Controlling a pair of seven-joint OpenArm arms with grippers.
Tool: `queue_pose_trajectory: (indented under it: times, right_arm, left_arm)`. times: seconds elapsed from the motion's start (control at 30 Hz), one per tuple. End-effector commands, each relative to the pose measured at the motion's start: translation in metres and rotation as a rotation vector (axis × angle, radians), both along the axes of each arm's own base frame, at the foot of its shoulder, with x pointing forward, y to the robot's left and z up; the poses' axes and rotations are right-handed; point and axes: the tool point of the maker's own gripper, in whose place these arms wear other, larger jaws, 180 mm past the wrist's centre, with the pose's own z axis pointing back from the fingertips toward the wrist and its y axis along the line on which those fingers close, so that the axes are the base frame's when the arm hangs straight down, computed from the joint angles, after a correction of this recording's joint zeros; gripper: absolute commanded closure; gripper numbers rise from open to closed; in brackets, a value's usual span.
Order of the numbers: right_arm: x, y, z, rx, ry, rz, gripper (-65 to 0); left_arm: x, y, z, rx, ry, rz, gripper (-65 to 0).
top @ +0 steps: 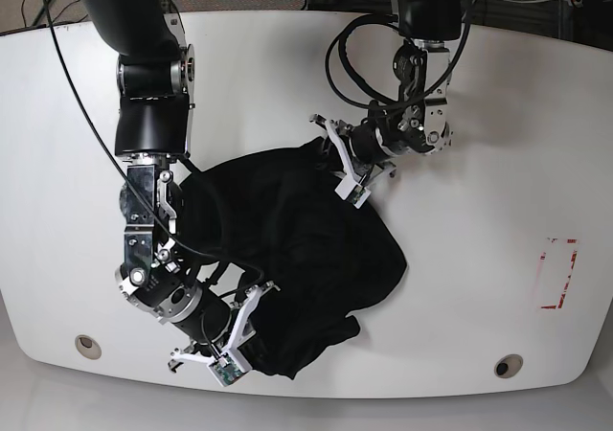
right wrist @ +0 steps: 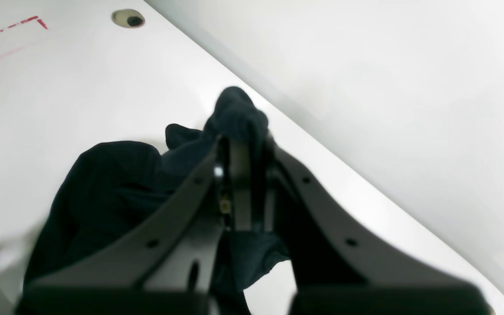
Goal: Layout the t-shirt on the table in an organized manner, then fold the t-shirt properly
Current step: 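Lift the crumpled shirt with both grippers and pull its ends apart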
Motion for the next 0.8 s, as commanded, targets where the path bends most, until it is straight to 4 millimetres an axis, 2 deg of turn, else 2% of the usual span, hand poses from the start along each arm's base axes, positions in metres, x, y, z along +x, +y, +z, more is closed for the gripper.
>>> queue_pose_trajectory:
  times: [0.0, 0.17, 0.43, 0.53, 0.77]
  right_arm:
    - [0.005, 0.002, 0.034, 0.036, -0.088, 0.01, 0.0]
    - [0.006, 0.0, 0.037, 0.036, -0.094, 0.003, 0.0]
    - [0.012, -0.021, 0.05, 0.011, -0.124, -0.031, 0.0]
    - [0.017, -0.034, 0.065, 0.035, -0.151, -0.063, 0.0]
    - [0.024, -0.055, 0.083, 0.046, -0.181, -0.108, 0.0]
  left_arm:
    - [-0.01, 0.007, -0.014, 0.082, 0.05, -0.025, -1.4]
    - [-0.009, 0.009, -0.013, 0.084, 0.046, -0.021, -1.1]
    - [0.017, 0.062, 0.014, 0.156, -0.059, 0.092, -1.1]
    - [0.017, 0.077, 0.02, 0.208, -0.096, 0.078, -1.1]
    - [0.021, 0.104, 0.037, 0.3, -0.173, 0.048, -1.1]
